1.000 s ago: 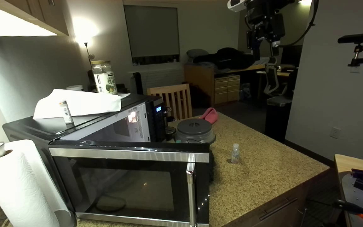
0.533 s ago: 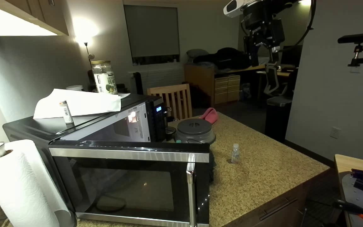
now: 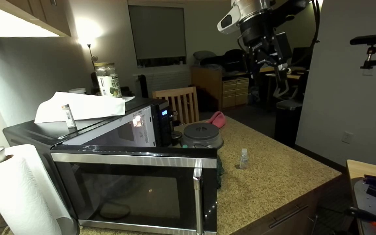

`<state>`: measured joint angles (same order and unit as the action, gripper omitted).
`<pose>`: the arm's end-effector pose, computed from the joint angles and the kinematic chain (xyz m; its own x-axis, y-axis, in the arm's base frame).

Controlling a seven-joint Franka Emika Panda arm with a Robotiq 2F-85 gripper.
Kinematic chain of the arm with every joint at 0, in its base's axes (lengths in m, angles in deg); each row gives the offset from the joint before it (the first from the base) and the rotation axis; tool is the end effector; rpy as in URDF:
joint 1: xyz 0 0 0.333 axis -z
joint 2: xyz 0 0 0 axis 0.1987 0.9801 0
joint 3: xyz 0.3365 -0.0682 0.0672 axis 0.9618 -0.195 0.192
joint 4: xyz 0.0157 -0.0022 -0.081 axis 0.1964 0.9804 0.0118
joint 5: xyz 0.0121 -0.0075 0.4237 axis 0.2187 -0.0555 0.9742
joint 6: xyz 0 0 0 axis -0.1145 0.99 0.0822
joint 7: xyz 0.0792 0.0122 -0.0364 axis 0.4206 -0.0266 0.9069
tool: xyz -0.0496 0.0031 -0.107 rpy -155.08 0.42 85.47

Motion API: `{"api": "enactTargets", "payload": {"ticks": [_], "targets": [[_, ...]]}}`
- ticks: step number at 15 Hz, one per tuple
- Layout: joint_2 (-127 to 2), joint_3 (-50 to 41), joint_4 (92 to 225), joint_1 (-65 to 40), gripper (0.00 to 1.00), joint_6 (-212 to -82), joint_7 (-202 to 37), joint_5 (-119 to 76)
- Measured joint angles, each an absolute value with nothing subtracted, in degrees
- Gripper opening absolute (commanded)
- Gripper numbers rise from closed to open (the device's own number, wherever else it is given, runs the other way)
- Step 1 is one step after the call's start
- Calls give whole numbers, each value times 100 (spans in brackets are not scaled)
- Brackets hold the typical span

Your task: Close the microwave door

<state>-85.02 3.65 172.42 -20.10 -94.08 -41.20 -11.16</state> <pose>0.4975 0.1329 0.5562 0.6196 0.7621 -0.1880 0.7089 -0.6461 -0.2827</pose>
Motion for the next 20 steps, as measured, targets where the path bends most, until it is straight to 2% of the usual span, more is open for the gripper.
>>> {"api": "enactTargets", "payload": {"ticks": [10, 20], "targets": [[-7793, 970, 16987, -2330, 100, -9671, -4708, -1038], [-6834, 1291, 16146, -2665, 100, -9682, -5993, -1390]]}}
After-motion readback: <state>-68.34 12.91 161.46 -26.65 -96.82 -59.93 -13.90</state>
